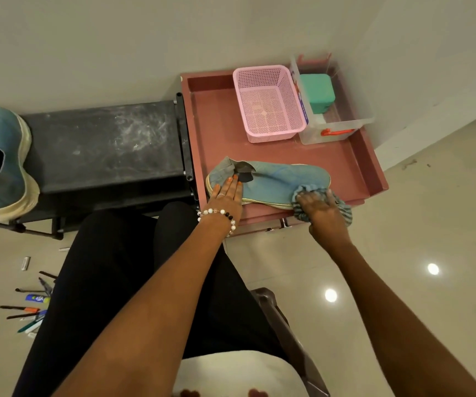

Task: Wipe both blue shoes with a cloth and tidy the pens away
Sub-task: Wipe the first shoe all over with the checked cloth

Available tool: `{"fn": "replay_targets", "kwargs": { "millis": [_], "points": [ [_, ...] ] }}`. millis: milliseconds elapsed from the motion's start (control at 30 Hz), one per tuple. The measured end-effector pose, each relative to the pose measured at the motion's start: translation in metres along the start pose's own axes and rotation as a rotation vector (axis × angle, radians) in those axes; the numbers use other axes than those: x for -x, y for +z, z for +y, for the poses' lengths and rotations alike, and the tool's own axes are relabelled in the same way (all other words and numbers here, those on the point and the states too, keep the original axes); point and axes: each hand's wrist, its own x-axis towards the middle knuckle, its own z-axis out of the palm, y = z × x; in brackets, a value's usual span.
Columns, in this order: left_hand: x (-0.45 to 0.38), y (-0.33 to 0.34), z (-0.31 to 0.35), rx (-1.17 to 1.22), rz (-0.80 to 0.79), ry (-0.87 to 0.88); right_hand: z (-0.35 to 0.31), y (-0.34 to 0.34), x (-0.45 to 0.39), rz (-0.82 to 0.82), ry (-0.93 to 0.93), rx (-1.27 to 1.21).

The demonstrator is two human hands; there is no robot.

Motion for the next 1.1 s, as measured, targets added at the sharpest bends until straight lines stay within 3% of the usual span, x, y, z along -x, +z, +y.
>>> {"fn": "replay_targets", "kwargs": {
  "millis": [133,200,300,433,533,633,733,800,867,1000,1100],
  "points": [
    [-0.002,-0.001,0.001,0.024,0.007,-0.009,-0.082,0.016,-0.006,0.040,0.393,-0.215],
    [-0.001,-0.001,0.002,0.022,0.002,-0.011,-0.119,0.017,-0.019,0.007,0.464,-0.314],
    [0.002,-0.001,0.001,0.009,-0.003,-0.006,-0.132,0.021,-0.028,0.075,0.347,-0.361],
    [0.003,-0.003,0.001,0.026,-0.006,-0.001,-0.070,0.022,-0.002,-0.014,-0.002,-0.274],
    [0.002,-0.003,0.001,0.017,0.005,0.000,-0.008,0.007,0.005,-0.066,-0.064,-0.081],
    [0.001,-0.002,0.001,0.027,0.001,0.000,0.006,0.002,0.005,-0.017,-0.058,0.041],
    [0.000,0.000,0.001,0.026,-0.008,-0.006,-0.037,0.010,0.004,0.026,0.179,-0.073],
    [-0.001,0.000,0.002,0.028,-0.001,-0.005,-0.078,0.016,-0.004,0.009,0.398,-0.195],
    [-0.001,0.001,0.002,0.034,-0.005,-0.005,-0.116,0.014,-0.019,-0.040,0.500,-0.289],
    [0.000,0.003,-0.001,0.025,-0.014,-0.004,-0.147,0.017,-0.038,0.008,0.293,-0.314],
    [0.002,0.000,0.000,0.016,-0.032,-0.001,-0.114,0.013,-0.025,-0.035,0.028,-0.316]
  ]
}}
